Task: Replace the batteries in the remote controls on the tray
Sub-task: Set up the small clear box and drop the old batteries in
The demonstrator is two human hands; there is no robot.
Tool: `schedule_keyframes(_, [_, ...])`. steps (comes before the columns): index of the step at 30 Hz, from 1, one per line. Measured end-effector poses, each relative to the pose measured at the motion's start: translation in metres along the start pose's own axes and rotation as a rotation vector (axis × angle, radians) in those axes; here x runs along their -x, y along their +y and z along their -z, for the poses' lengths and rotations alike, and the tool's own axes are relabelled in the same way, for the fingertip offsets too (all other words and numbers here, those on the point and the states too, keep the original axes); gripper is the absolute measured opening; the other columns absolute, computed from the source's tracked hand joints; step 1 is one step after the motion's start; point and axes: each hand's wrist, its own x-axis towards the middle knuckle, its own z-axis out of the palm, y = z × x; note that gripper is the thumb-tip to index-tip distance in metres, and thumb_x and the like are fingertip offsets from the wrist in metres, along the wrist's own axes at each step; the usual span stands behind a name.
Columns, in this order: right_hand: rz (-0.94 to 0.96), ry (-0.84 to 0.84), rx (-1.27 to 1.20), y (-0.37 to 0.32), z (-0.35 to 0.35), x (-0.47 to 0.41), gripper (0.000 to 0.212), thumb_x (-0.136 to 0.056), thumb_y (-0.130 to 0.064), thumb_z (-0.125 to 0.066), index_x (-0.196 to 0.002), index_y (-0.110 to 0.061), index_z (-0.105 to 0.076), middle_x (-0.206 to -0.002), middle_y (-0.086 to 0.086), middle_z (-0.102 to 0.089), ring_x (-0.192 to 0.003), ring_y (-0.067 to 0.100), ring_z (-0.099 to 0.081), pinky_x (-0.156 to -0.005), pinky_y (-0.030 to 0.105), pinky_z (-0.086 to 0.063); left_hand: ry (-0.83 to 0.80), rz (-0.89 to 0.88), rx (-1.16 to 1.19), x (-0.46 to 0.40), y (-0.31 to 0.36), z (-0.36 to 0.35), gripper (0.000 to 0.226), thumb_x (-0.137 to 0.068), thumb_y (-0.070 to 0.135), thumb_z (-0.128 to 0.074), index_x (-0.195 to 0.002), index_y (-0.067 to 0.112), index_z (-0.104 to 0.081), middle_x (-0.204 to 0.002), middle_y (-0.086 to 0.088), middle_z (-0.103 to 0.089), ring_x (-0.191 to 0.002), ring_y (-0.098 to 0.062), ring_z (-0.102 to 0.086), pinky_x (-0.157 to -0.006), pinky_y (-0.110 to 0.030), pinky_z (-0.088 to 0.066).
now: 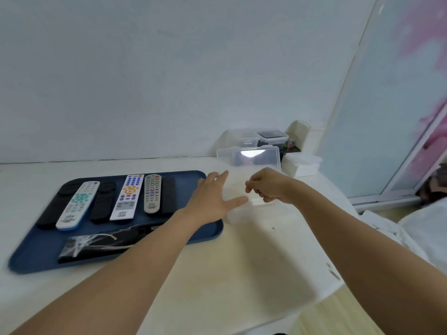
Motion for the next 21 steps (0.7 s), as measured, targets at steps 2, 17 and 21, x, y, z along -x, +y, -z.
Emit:
schedule_keyframes(2, [-0.047, -0.007, -0.047, 0.009, -0.004, -0.004, 0.022, -0.097, -0.012, -0.055, -0.093, -0.001, -0.073, -0.079, 0.009, -0.058, -0.064, 0.020, -0.051, -0.059, 0.025, -0.048, 0.009, -0.005, 0.037, 0.002, -0.004, -0.001, 0.093, -0.087, 0.072, -0.054, -0.160, 0.025, -0.020, -0.162, 0.000, -0.023, -0.147, -0.028, -0.020, -0.117, -0.041, -0.027])
schedule_keyframes(17, [0.584, -0.121, -0.135, -0.134, -0.110, 0.077, 0.015, -0.096, -0.027, -0.064, -0.105, -0.017, -0.070, -0.085, 0.002, -0.074, -0.074, 0.016, -0.072, -0.070, 0.033, -0.061, 0.493, 0.054, 0.315, 0.105, -0.100, 0.118, 0.006, -0.092, 0.028, -0.071, -0.089, 0.025, -0.074, -0.078, 0.011, -0.073, -0.070, -0.007, -0.069, -0.069, -0.025, -0.055])
schedule_keyframes(21, [0.612, -0.160, -0.152, -0.191, -0.199, 0.056, 0.025, -0.092, -0.028, -0.068, -0.115, -0.020, -0.064, -0.088, -0.005, -0.070, -0.080, 0.020, -0.072, -0.076, 0.045, -0.061, 0.949, 0.414, -0.046, 0.157, -0.179, 0.152, 0.037, -0.082, 0.038, -0.075, -0.113, 0.018, -0.066, -0.117, -0.001, -0.066, -0.112, -0.022, -0.059, -0.091, -0.035, -0.050])
